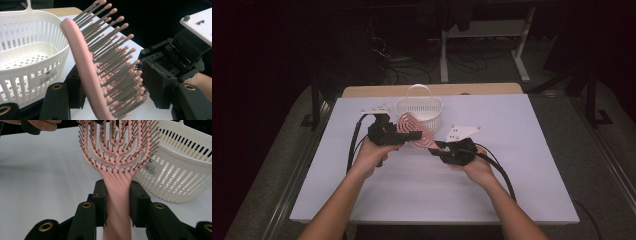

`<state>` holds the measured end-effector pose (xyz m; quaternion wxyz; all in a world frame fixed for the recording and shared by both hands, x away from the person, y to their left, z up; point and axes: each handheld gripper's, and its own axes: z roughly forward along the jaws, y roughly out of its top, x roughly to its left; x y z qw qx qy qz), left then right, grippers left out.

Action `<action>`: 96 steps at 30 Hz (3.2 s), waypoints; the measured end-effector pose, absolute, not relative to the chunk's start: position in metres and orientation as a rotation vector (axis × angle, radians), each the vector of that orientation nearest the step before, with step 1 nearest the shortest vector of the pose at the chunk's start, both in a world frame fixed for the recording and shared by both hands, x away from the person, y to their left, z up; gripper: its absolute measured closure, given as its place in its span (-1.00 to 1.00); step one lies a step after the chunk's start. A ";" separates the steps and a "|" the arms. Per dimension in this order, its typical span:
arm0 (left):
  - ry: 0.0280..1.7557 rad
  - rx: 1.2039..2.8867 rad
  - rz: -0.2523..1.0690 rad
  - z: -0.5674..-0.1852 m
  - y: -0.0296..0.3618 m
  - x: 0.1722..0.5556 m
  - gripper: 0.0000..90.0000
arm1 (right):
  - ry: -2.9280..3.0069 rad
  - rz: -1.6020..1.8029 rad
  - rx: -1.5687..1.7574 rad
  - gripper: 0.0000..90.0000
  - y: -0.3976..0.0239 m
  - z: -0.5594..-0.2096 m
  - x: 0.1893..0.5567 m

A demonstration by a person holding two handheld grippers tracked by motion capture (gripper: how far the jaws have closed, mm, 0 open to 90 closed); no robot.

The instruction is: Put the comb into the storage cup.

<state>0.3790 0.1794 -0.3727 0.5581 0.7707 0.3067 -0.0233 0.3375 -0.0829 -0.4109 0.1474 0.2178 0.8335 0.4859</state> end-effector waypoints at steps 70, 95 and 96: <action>0.698 1.816 0.004 -0.363 0.179 0.374 0.44 | 2.408 1.383 0.684 0.16 -0.068 -0.420 0.339; 0.709 1.789 0.066 -0.355 0.199 0.376 0.44 | 2.433 1.313 0.863 -0.69 -0.098 -0.420 0.335; 0.710 1.785 0.067 -0.355 0.199 0.376 0.44 | 2.436 1.316 0.880 -0.70 -0.101 -0.421 0.335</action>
